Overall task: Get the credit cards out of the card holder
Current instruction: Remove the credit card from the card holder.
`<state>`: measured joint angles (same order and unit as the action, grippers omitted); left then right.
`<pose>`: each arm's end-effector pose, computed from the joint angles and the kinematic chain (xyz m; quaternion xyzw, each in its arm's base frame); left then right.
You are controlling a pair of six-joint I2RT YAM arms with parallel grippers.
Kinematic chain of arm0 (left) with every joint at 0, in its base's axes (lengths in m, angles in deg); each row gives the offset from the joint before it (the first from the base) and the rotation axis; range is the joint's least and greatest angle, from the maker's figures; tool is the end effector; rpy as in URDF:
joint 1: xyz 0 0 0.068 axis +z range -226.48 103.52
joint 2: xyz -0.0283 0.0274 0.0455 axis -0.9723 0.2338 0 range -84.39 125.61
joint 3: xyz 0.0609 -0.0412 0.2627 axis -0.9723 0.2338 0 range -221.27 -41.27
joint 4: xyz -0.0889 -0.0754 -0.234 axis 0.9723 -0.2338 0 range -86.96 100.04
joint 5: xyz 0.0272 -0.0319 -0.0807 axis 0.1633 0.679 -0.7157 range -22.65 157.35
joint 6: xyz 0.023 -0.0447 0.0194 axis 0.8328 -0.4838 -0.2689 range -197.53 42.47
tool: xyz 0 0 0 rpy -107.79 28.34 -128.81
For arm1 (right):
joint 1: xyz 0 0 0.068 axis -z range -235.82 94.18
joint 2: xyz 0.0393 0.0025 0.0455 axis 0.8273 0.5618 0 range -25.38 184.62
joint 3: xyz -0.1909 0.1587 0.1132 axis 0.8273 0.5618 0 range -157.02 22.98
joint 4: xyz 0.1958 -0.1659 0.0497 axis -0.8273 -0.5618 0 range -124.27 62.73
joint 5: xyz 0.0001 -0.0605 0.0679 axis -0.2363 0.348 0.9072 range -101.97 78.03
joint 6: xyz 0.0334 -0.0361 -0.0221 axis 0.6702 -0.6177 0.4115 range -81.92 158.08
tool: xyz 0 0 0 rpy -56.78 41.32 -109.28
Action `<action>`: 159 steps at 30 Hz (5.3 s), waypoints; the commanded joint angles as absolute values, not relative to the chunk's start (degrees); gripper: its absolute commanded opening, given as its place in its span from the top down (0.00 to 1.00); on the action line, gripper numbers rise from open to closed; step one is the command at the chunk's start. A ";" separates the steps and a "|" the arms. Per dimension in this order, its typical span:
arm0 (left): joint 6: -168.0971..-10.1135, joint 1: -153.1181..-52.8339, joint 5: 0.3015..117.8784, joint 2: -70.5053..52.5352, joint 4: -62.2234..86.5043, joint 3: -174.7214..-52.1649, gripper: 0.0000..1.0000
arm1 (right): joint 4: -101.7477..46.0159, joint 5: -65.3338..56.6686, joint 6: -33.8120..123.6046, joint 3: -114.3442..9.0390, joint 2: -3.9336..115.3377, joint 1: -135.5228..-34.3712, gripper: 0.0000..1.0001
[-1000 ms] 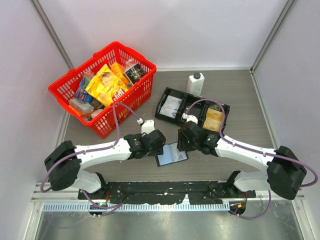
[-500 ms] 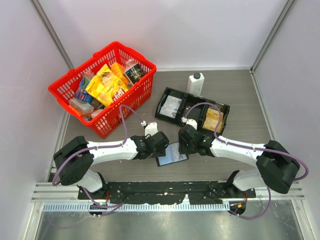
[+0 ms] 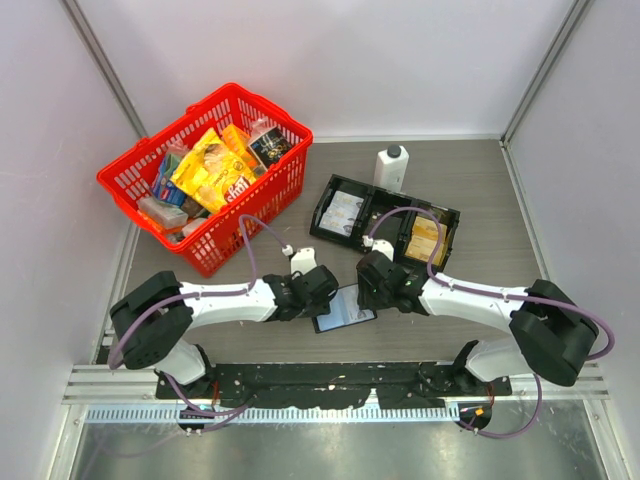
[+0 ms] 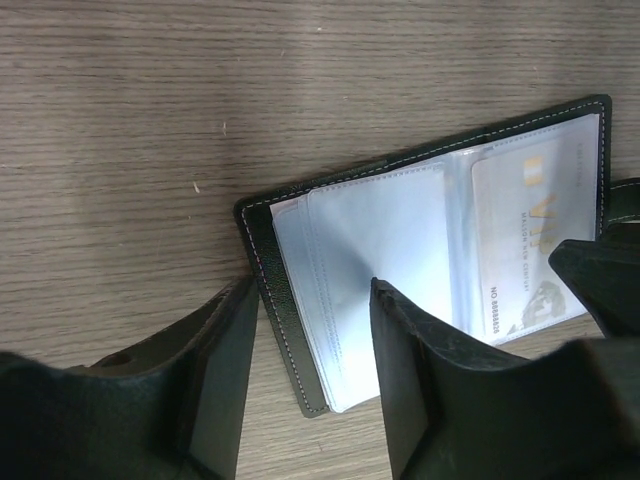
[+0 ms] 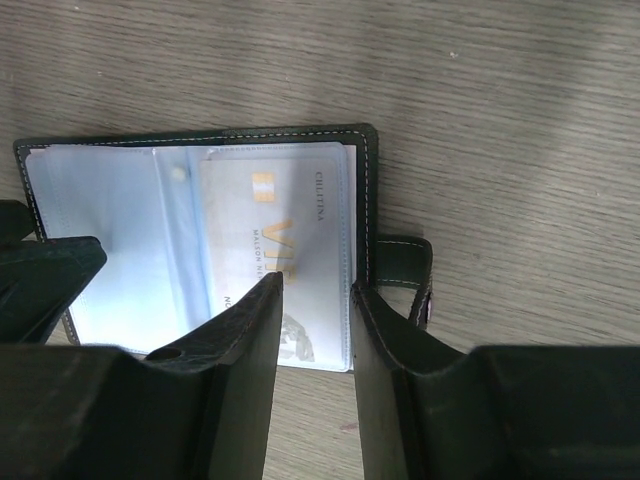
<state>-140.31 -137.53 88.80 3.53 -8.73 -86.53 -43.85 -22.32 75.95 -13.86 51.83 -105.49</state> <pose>0.1481 -0.2409 0.1613 -0.0603 0.9514 -0.1289 0.2733 0.1645 0.1838 0.1667 -0.0727 0.9523 0.1336 0.2644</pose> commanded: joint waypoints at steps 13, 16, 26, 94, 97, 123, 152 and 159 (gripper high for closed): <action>-142.92 -139.32 88.44 4.20 -6.05 -84.25 0.59 | -40.98 -20.76 76.23 -13.06 49.86 -105.92 0.71; -143.09 -139.49 88.45 4.12 -6.05 -84.25 0.59 | -40.28 -19.45 76.49 -12.97 48.19 -105.92 0.76; -143.53 -139.85 88.89 3.59 -6.05 -83.90 0.59 | -37.03 -14.35 76.58 -12.17 44.06 -105.92 0.80; -148.54 -134.92 79.30 0.60 10.48 -73.44 0.79 | 8.76 21.59 86.33 5.92 60.05 -88.26 0.72; -148.80 -134.92 79.22 0.86 10.21 -73.53 0.79 | 12.88 23.00 87.74 7.42 60.05 -87.11 0.72; -148.81 -134.75 77.72 1.83 10.83 -73.44 0.81 | 16.41 23.36 89.76 6.55 66.47 -86.05 0.83; -149.51 -133.96 76.67 2.88 10.39 -73.18 0.85 | 6.22 26.96 83.35 7.69 58.13 -78.41 0.96; -148.46 -133.96 77.81 -0.10 10.21 -73.27 0.83 | -17.55 17.93 74.40 2.77 47.41 -78.23 0.99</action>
<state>-149.60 -133.84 77.63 0.86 15.51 -74.77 -3.06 25.08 81.83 6.58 53.34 -78.56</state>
